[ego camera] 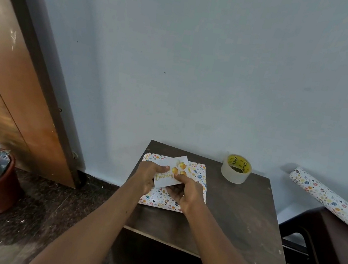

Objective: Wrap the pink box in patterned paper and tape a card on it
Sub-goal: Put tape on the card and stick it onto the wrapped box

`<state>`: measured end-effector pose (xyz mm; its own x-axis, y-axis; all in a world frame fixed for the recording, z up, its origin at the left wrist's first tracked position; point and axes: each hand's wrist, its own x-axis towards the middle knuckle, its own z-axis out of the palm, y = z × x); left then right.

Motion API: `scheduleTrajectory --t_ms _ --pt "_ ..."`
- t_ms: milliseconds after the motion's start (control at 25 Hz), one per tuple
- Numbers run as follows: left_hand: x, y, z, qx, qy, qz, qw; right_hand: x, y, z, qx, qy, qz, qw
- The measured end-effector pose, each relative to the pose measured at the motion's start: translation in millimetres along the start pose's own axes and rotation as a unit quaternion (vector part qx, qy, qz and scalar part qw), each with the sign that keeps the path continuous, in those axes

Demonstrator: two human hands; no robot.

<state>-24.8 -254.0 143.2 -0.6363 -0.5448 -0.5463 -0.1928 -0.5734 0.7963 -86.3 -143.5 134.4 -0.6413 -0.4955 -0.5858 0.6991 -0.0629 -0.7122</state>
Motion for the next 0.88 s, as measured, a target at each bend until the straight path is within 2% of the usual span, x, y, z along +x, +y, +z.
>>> scheduleTrajectory --t_ms 80,200,360,480,680,760,880 --pt "0 7 -1 0.027 0.002 0.004 1.000 4 -2 -3 -0.039 0.014 -0.025 0.999" --pt "-3 14 0 0.078 -0.011 0.007 0.997 12 -11 -9 -0.032 0.000 -0.077 0.997" --pt "-4 19 0 0.125 -0.020 0.002 0.992 15 -19 -9 -0.118 -0.043 -0.055 0.991" --pt "-6 18 0 0.101 -0.002 0.006 0.995 19 -28 -1 -0.160 -0.049 -0.039 0.985" --pt "19 11 -15 0.077 0.084 0.015 0.993 26 -42 23 -0.296 -0.023 -0.059 0.953" --pt "43 5 -22 0.106 0.129 0.022 0.986 30 -42 31 -0.325 0.003 -0.078 0.942" --pt "17 16 -13 0.155 0.201 0.026 0.967 36 -42 38 -0.322 -0.009 -0.071 0.944"
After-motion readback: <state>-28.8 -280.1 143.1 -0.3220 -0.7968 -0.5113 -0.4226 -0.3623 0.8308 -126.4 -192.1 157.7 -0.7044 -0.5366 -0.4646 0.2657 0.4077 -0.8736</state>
